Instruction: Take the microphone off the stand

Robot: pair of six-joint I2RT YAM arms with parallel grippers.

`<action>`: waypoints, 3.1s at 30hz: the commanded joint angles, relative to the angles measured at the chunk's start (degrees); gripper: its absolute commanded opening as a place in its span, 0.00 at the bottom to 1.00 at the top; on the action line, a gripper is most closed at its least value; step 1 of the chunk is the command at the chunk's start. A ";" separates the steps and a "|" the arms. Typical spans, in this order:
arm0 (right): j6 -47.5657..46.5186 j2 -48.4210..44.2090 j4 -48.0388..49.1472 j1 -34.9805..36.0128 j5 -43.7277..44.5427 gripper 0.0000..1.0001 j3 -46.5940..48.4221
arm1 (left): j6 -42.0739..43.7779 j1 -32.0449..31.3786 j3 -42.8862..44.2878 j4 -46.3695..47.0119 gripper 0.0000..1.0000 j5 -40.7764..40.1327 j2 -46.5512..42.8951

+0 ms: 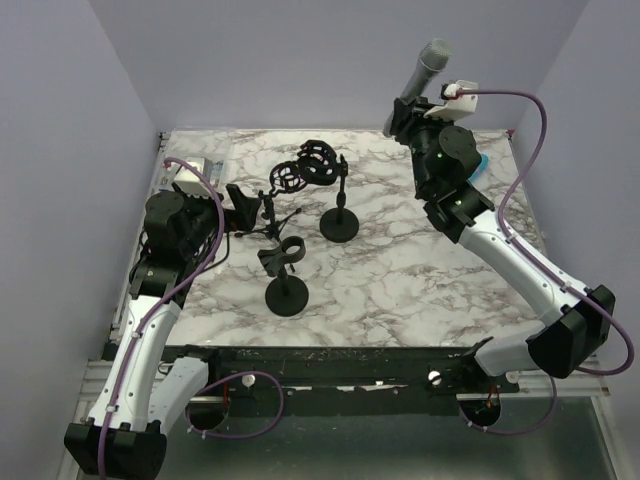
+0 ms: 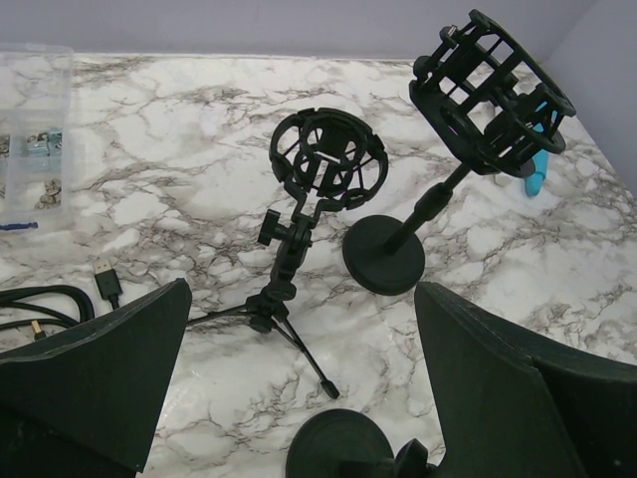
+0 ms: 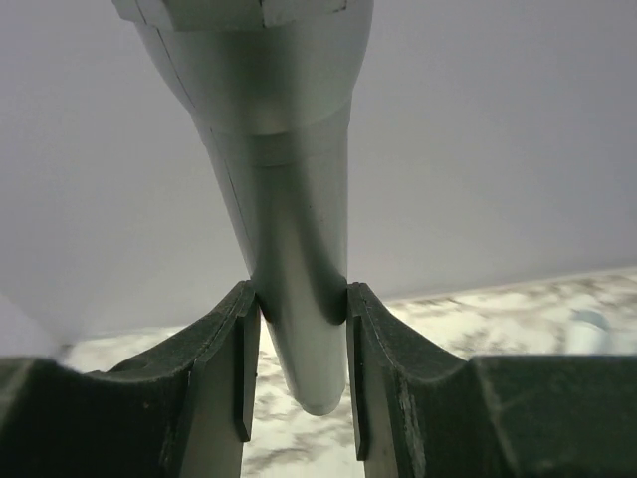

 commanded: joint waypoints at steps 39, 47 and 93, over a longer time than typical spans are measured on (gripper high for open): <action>22.14 32.79 -34.58 -44.12 -19.52 0.01 -1.37 | 2.79 -9.99 1.35 -1.58 0.99 -4.45 -0.66; 23.07 37.03 -32.86 -44.79 -22.87 0.01 -0.06 | 3.24 -9.90 1.35 -1.78 0.99 -5.27 -0.46; 34.87 18.51 -7.17 -28.36 -75.69 0.92 -3.03 | 2.90 -9.55 1.36 -1.42 0.99 -4.16 0.83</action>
